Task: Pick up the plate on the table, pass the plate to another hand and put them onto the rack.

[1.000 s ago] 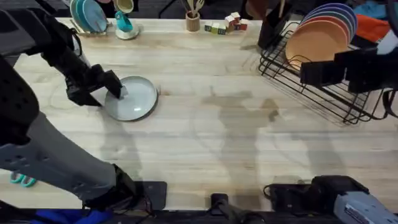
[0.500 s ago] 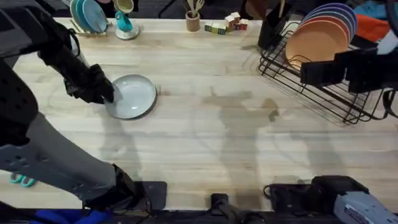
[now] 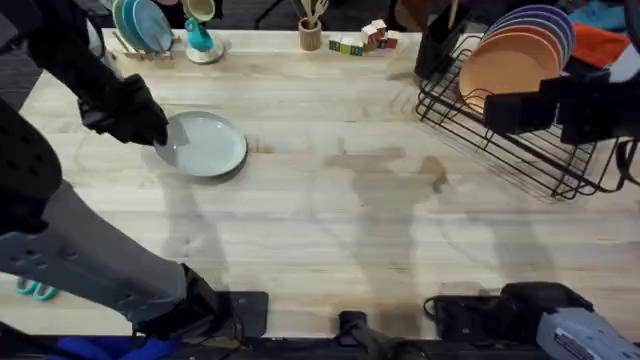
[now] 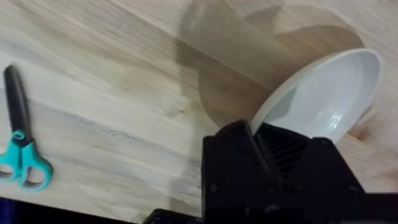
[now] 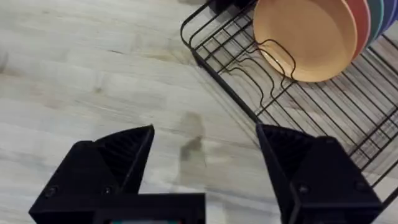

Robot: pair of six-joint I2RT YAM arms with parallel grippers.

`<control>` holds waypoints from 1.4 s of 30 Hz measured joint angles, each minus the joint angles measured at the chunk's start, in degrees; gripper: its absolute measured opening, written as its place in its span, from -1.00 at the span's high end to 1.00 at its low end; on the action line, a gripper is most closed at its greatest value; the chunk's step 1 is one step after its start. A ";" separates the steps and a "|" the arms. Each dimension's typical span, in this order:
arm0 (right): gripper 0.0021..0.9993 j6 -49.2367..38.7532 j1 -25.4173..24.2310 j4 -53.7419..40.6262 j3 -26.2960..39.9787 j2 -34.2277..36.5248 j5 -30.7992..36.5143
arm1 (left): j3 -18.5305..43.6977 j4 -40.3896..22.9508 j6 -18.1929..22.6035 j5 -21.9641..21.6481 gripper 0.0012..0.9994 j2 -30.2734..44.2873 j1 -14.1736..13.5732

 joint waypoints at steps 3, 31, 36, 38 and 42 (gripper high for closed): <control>-0.99 0.01 0.01 0.07 0.00 0.00 0.00 | 2.24 -1.95 -0.20 -0.37 0.91 0.04 0.00; -0.99 3.64 0.01 5.74 0.00 0.00 -5.50 | 15.67 -12.41 -0.64 1.01 0.91 -1.68 -12.13; -0.99 5.06 0.05 7.10 0.02 0.87 -9.98 | 15.67 -12.43 -0.63 1.89 0.91 -7.53 -17.43; -0.99 6.26 0.14 7.38 0.02 1.74 -11.77 | 15.67 -12.52 -0.64 2.68 0.91 -9.95 -19.15; -0.99 8.83 1.08 7.93 0.02 3.73 -15.16 | 15.67 -12.80 -0.68 4.40 0.91 -13.49 -21.87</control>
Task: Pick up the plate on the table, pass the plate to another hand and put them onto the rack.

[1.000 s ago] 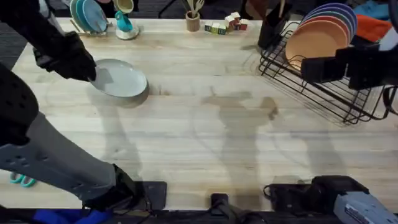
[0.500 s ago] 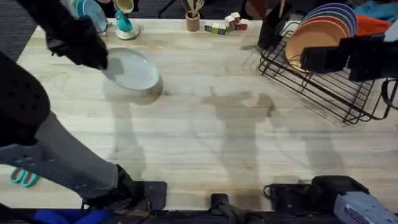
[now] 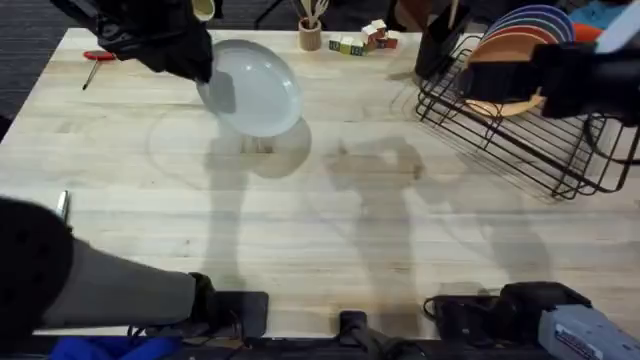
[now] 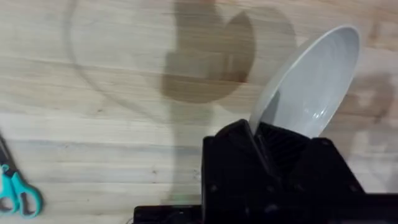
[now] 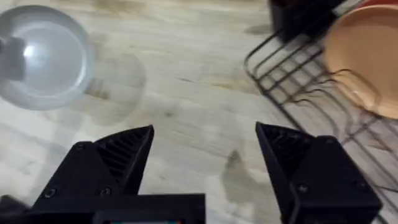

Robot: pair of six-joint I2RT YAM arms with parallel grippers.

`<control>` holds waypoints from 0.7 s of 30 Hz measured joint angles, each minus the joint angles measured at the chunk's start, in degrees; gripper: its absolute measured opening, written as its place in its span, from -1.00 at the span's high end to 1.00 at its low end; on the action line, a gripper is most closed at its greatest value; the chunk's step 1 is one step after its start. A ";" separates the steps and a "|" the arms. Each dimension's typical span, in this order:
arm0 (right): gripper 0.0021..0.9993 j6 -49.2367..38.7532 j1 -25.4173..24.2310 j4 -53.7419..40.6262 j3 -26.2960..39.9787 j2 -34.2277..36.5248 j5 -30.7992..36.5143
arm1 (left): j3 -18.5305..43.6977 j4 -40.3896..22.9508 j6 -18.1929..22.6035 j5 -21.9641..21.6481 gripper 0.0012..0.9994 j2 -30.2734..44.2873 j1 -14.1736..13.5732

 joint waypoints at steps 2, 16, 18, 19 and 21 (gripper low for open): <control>-0.99 1.08 0.96 0.72 0.00 1.00 -1.88 | 0.00 -0.02 -0.11 1.07 0.91 -0.94 -0.99; -0.99 8.39 16.94 12.22 0.00 6.14 -7.51 | 0.00 -1.31 -0.19 7.05 0.91 -1.96 -6.25; -0.99 8.50 18.03 12.90 0.00 6.69 -7.64 | 0.00 -1.33 -0.18 7.19 0.91 -1.96 -7.17; -0.99 8.80 18.46 12.95 0.00 7.01 -7.64 | 0.00 -1.31 -0.17 7.27 0.91 -1.96 -7.62; -0.99 9.87 19.03 12.87 0.00 7.62 -7.66 | 0.00 -1.31 -0.19 7.35 0.91 -1.96 -8.56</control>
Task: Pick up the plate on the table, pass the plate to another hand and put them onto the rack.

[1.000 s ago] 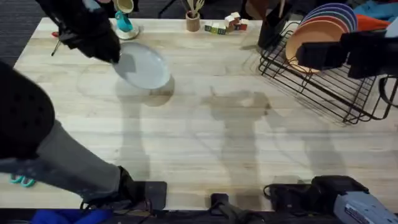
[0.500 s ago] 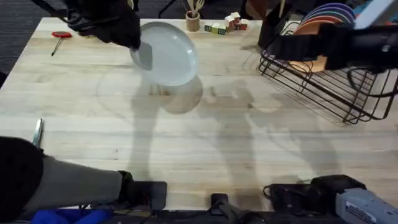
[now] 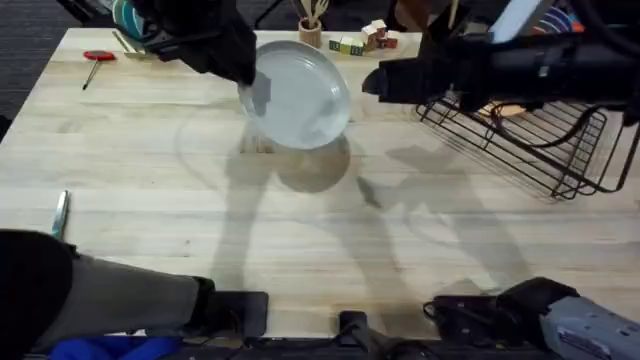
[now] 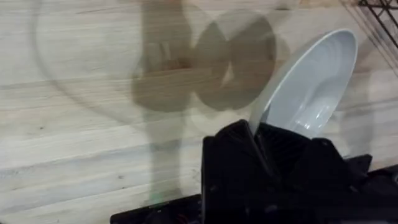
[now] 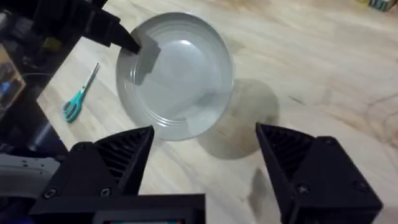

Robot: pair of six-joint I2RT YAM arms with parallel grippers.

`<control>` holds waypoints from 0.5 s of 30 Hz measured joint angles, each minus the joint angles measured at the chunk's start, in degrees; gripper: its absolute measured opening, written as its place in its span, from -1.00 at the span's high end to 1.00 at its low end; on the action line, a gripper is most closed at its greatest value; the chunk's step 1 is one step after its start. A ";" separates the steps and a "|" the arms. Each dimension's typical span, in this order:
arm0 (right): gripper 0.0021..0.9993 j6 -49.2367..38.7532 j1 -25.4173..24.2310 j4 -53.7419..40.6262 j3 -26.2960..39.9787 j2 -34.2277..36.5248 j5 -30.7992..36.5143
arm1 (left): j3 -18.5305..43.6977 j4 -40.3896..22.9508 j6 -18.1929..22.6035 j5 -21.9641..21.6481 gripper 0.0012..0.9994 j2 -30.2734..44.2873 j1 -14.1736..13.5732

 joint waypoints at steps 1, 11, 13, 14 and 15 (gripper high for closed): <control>-0.99 0.78 0.23 -0.15 0.00 0.26 0.02 | 0.00 0.00 0.02 0.04 0.91 0.00 -0.57; -0.99 6.12 0.53 -1.03 0.00 0.78 0.02 | 0.00 0.00 0.04 0.24 0.91 0.00 -4.28; -0.99 6.40 0.53 -1.07 0.00 0.78 0.11 | 0.00 0.00 0.04 0.37 0.91 0.00 -4.50; -0.99 6.53 0.53 -1.04 0.00 0.78 0.26 | 0.00 0.00 0.04 0.42 0.91 0.00 -4.54; -0.99 6.69 0.53 -1.06 0.00 0.78 0.32 | 0.00 0.00 0.04 0.47 0.91 0.00 -4.54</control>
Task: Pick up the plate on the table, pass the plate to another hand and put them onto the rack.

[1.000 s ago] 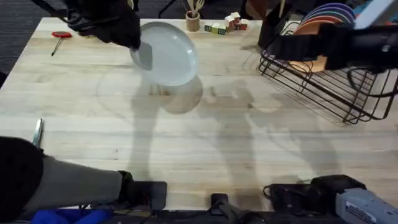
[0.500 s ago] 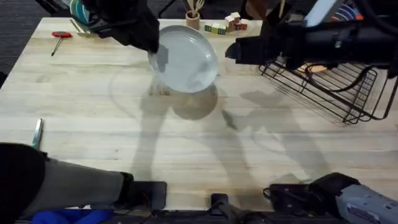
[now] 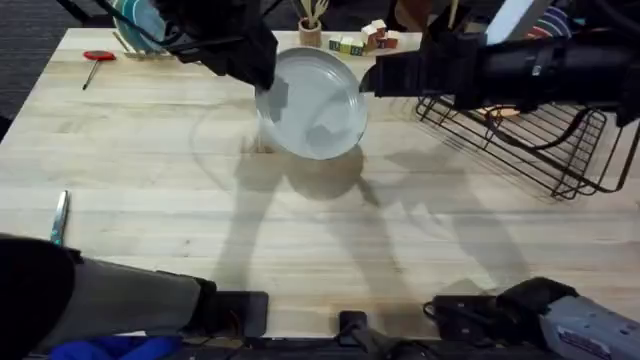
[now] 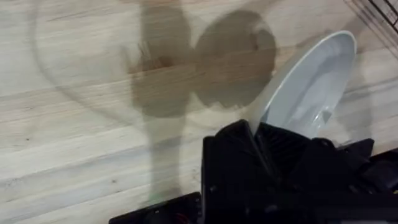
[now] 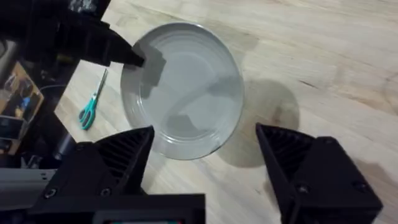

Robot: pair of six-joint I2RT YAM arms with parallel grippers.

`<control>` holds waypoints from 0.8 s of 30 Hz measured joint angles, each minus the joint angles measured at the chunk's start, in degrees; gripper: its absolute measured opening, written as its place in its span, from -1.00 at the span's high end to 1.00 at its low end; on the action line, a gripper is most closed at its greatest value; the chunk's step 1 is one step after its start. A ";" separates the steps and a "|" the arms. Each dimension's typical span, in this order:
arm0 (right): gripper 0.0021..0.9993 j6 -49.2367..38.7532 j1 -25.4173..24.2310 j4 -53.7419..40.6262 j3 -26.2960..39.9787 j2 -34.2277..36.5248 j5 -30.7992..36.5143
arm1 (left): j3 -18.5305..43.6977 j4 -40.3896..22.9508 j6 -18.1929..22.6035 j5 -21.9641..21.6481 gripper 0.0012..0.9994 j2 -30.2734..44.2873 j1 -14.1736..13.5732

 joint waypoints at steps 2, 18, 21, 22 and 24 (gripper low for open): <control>-0.99 0.18 0.00 0.01 0.00 0.00 0.18 | 0.00 0.00 0.00 0.16 0.91 0.00 0.00; -0.99 0.38 0.00 -0.62 0.00 0.00 4.10 | 0.00 0.00 0.00 0.40 0.91 0.00 0.00; -0.99 0.38 0.00 -1.32 0.00 0.00 4.33 | 0.00 0.00 0.00 0.40 0.91 0.00 0.00; -0.99 0.39 0.00 -1.61 0.00 0.03 4.43 | 0.00 0.00 0.00 0.40 0.91 0.00 0.00; -0.99 0.51 0.00 -2.25 0.00 0.15 4.49 | 0.00 0.00 0.00 0.40 0.91 0.00 0.00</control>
